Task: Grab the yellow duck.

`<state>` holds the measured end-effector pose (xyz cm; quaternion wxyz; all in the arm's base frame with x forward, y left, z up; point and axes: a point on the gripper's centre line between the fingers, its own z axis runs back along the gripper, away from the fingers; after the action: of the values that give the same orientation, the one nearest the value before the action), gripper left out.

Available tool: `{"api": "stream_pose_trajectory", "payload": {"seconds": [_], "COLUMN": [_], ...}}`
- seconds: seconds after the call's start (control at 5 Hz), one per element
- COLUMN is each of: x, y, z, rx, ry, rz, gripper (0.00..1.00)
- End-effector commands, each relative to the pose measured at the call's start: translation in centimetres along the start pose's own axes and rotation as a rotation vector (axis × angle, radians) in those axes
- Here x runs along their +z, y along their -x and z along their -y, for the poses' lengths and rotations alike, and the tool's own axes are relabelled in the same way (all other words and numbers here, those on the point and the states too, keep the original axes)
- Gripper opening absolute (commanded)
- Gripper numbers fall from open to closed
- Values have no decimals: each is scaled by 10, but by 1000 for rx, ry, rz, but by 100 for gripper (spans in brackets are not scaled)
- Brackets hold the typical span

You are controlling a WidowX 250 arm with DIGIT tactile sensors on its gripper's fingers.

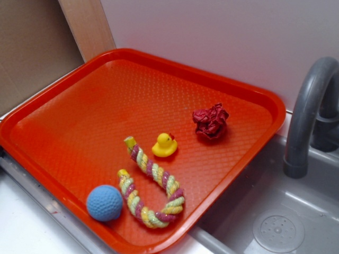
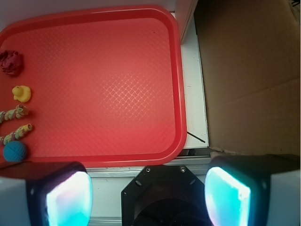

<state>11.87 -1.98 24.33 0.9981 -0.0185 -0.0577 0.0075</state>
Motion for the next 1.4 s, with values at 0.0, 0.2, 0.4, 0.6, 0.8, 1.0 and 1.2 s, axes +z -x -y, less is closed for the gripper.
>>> {"api": "stream_pose_trajectory", "payload": {"seconds": [0.0, 0.2, 0.4, 0.6, 0.8, 1.0, 1.2], "x": [0, -9, -18, -26, -28, -36, -55], "y": [0, -5, -20, -33, -23, -27, -28], "z": [0, 27, 61, 93, 132, 163, 191], "rx": [0, 13, 21, 28, 38, 56, 47], "ry": [0, 51, 88, 119, 190, 185, 92], "rz": [0, 25, 75, 81, 67, 57, 29], "gripper": [100, 100, 100, 100, 100, 100, 100]}}
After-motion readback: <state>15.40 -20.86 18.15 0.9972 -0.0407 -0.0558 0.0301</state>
